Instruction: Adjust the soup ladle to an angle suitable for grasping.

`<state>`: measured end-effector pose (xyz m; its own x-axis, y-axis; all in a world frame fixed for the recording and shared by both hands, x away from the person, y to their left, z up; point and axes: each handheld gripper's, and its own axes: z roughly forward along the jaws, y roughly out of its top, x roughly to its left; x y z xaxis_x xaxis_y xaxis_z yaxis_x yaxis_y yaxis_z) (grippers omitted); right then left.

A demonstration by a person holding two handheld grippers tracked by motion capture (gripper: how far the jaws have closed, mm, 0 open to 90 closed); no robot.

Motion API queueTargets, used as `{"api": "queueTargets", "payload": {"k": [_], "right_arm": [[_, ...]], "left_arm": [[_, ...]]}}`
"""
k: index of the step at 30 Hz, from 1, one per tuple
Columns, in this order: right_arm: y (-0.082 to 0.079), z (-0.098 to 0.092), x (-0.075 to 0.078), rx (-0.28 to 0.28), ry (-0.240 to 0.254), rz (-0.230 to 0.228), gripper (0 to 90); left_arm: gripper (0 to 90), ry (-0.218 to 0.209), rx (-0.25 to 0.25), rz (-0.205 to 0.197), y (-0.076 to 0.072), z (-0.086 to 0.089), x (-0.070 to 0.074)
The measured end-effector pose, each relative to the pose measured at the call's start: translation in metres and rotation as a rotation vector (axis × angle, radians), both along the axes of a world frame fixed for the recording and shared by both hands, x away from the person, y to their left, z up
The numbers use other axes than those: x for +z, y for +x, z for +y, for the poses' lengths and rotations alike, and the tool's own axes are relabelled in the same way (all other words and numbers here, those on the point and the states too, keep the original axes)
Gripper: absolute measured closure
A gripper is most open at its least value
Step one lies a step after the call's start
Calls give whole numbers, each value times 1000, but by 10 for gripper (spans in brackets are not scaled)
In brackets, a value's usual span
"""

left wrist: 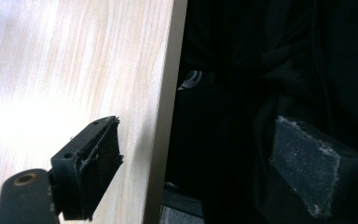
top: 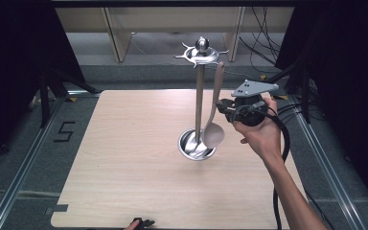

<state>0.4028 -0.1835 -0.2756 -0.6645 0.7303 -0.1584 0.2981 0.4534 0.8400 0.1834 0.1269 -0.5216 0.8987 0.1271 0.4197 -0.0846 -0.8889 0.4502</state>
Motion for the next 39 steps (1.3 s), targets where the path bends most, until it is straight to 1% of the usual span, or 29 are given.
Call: {"api": "queueTargets", "payload": {"k": [1, 2, 3, 6, 7, 10, 11, 12, 13, 14, 15, 18, 19, 20, 21, 22, 23, 24, 25, 26, 30, 31, 32, 33, 34, 35, 36, 37, 39], "right_arm": [[0, 0, 0, -5, 2, 2, 732], [-1, 0, 0, -15, -1, -26, 729], [-2, -1, 1, -9, -8, -35, 720], [-4, 0, 0, 1, -3, -26, 714], [-4, -1, 0, -3, -5, -43, 711], [-7, -3, 1, 8, -7, -47, 702], [-9, -3, 1, 9, 0, -34, 703], [-10, -3, 0, 9, 2, -52, 702], [-12, -5, 1, 15, 3, -47, 703], [-12, -5, 1, 15, 3, -47, 703], [-15, -6, 1, 12, 6, -32, 701], [-18, -8, 1, 21, 6, -66, 692], [-20, -9, 1, 21, 5, -54, 685], [-20, -9, 0, 28, 12, -63, 679], [-22, -10, -1, 23, 22, -61, 679], [-23, -12, -1, 34, 15, -52, 673], [-24, -12, -3, 28, 22, -67, 669], [-26, -13, -3, 30, 13, -60, 668], [-26, -14, -5, 22, 16, -82, 664], [-28, -16, -6, 26, 15, -73, 656], [-33, -21, -15, 20, 41, -62, 654], [-34, -23, -17, 26, 39, -46, 653], [-35, -24, -20, 27, 40, -51, 653], [-38, -26, -25, 38, 49, -18, 648], [-38, -26, -25, 38, 49, -18, 648], [-40, -28, -32, 32, 51, -40, 647], [-40, -28, -32, 32, 51, -40, 647], [-43, -31, -39, 40, 59, -27, 645], [-44, -32, -43, 41, 60, -34, 643]], "left_arm": [[150, -1, 0, 1, 0, 0, 0], [150, -1, 1, 1, 0, 0, 0], [150, 0, 0, 0, 0, 0, 0], [150, -1, 1, -4, 0, 0, 0], [150, -2, 2, -2, 0, 0, 0], [150, -2, 1, -4, 0, 0, 0], [150, -2, 1, -4, 0, 0, 0], [149, -3, 1, 4, 1, 0, 0], [150, 10, -10, 34, 2, 0, 0], [150, 18, -21, 16, 2, 1, 1], [150, -1, 5, -6, 1, 1, 0], [150, -5, 5, -4, 1, 1, 0], [150, -4, 2, -1, 1, 0, 0], [150, -3, 2, 3, 1, 0, 0], [150, 7, -16, 19, 2, 0, 0], [150, 12, -11, 38, 1, 0, -1], [150, 12, -21, 21, 2, 0, 0], [150, 11, -20, 21, 2, 0, 0], [150, 5, -9, 11, 1, 0, 0], [150, -3, 3, -5, 0, 0, 0], [150, 0, 2, 0, 0, 0, 0], [150, 0, 2, 0, 0, 0, 0], [150, 0, 3, 0, 0, 0, 0], [150, -1, 3, 0, 0, 0, 0], [150, 0, 3, -1, 0, 0, 0], [150, -1, 3, -2, 0, 0, 0], [150, -1, 3, -3, 0, 0, 0], [150, -2, 4, -3, 0, 0, 0], [150, -2, 4, -4, 0, 0, 0]]}}
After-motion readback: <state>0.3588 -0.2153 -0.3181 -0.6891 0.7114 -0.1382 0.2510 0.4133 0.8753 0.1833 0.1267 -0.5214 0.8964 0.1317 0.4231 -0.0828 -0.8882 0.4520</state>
